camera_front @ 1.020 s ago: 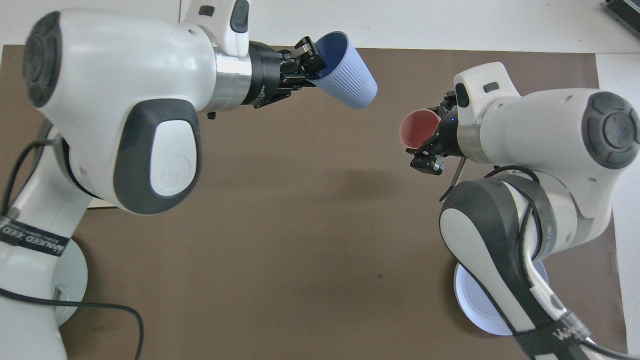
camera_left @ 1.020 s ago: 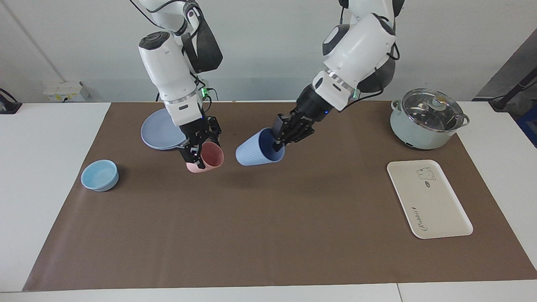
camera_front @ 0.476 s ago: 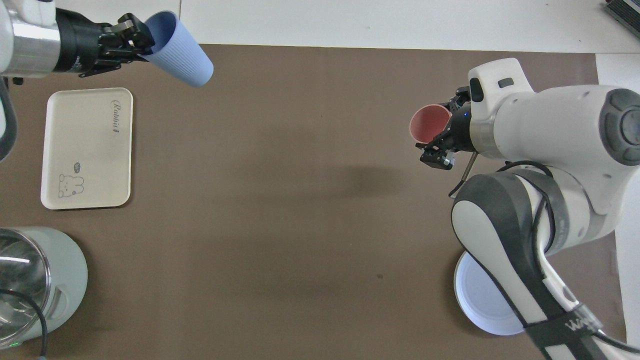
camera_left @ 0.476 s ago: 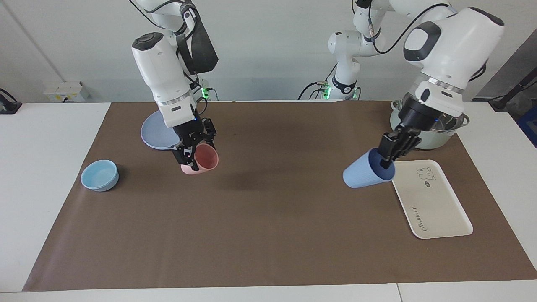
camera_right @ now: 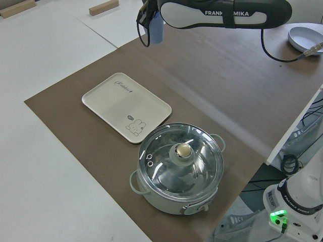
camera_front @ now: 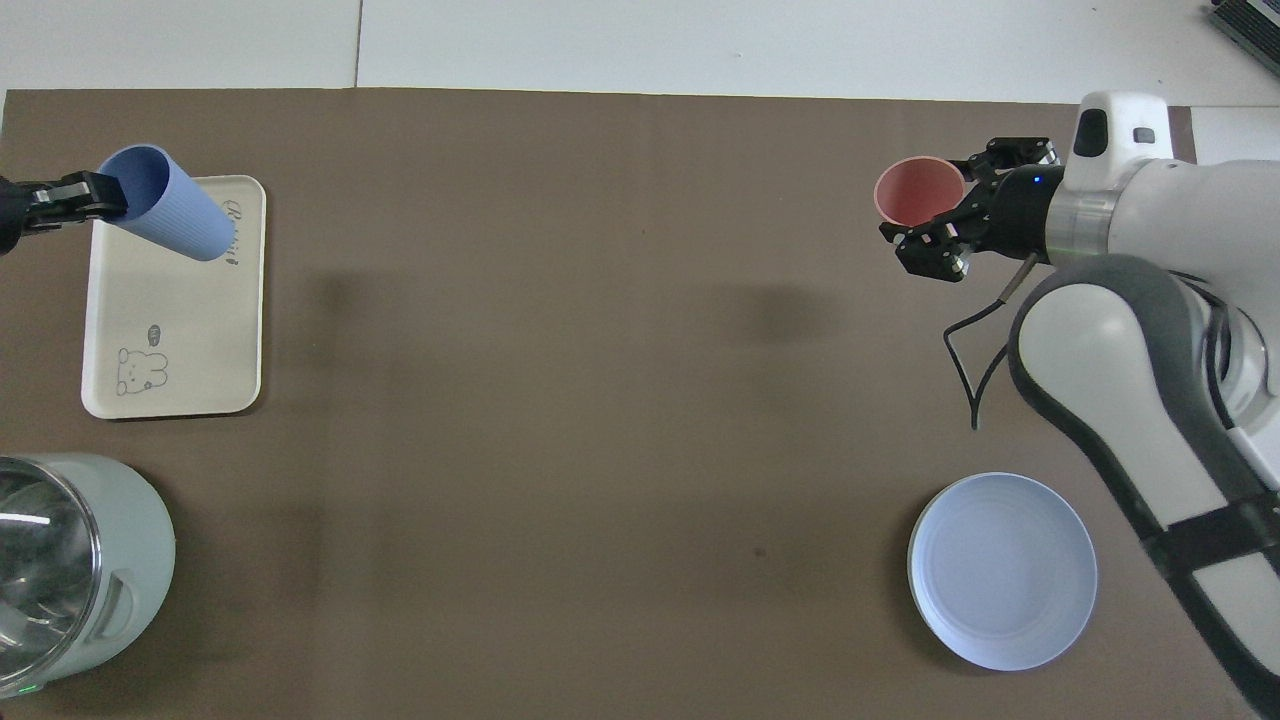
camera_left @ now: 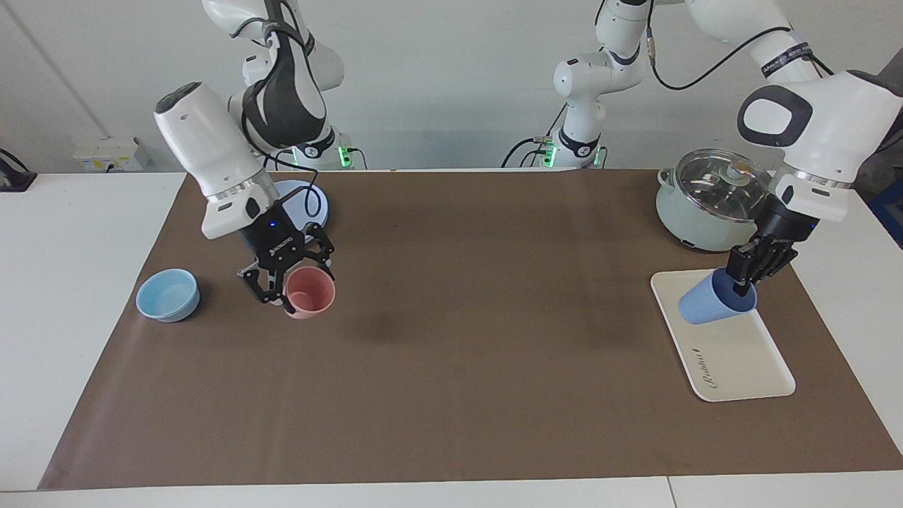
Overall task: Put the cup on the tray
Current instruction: 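Lower the cup onto the cream tray and open the left gripper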
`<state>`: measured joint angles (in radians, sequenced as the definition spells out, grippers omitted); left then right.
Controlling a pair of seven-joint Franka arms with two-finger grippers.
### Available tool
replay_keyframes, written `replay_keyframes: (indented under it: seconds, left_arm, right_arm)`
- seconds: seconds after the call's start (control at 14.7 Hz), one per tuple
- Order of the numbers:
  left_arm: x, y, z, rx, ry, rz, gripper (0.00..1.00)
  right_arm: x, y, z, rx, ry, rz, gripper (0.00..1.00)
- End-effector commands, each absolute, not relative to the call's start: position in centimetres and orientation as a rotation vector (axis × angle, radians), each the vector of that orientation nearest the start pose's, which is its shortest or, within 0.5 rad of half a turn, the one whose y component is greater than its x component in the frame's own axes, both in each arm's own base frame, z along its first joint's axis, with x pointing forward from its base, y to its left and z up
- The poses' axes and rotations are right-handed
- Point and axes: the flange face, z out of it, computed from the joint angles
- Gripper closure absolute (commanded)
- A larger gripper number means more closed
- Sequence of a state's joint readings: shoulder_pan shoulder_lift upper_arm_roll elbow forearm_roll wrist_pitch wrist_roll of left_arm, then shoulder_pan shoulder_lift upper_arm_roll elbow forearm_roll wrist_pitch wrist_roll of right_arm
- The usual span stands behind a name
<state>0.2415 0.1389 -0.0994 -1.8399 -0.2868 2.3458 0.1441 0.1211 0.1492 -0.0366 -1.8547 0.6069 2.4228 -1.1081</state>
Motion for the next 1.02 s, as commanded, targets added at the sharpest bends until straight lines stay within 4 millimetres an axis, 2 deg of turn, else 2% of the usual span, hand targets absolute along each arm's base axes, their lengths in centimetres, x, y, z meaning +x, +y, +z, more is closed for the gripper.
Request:
replay_keyframes:
  seconds: [0.0, 0.07, 0.2, 0.41, 0.48, 0.68, 0.75, 0.88, 0.95]
  left_arm:
    - [60.5, 11.9, 44.8, -3.156, -0.165, -0.747, 1.00]
    - [60.1, 13.4, 44.0, -3.135, -0.168, -0.759, 1.00]
    - [60.5, 14.0, 41.8, -3.140, -0.180, -0.734, 1.00]
    - [61.5, 14.7, 37.8, -3.125, -0.221, -0.742, 1.00]
    - [61.6, 14.8, 37.2, -3.122, -0.239, -0.748, 1.00]
    - [62.1, 15.0, 37.5, -3.118, -0.252, -0.772, 1.00]
    - [62.4, 15.0, 37.9, -3.115, -0.248, -0.783, 0.75]
    - [62.7, 15.2, 38.2, -3.109, -0.234, -0.798, 0.19]
    - [63.0, 15.2, 38.6, -3.104, -0.230, -0.811, 0.00]
  right_arm:
    - [64.5, 1.1, 46.0, -2.508, -0.996, -0.953, 1.00]
    - [64.7, -0.5, 45.2, -2.495, -0.964, -0.981, 1.00]
    - [65.2, -3.6, 42.7, -2.464, -0.949, -1.036, 1.00]
    - [65.8, -5.0, 39.4, -2.381, -0.846, -1.138, 1.00]
    - [65.9, -5.9, 37.8, -2.365, -0.809, -1.160, 1.00]
    - [65.7, -7.1, 34.0, -2.251, -0.817, -1.262, 1.00]
    - [65.4, -7.6, 33.6, -2.238, -0.838, -1.266, 1.00]
    - [64.7, -7.6, 32.2, -2.225, -0.838, -1.261, 1.00]
    - [64.6, -7.7, 31.5, -2.216, -0.849, -1.278, 1.00]
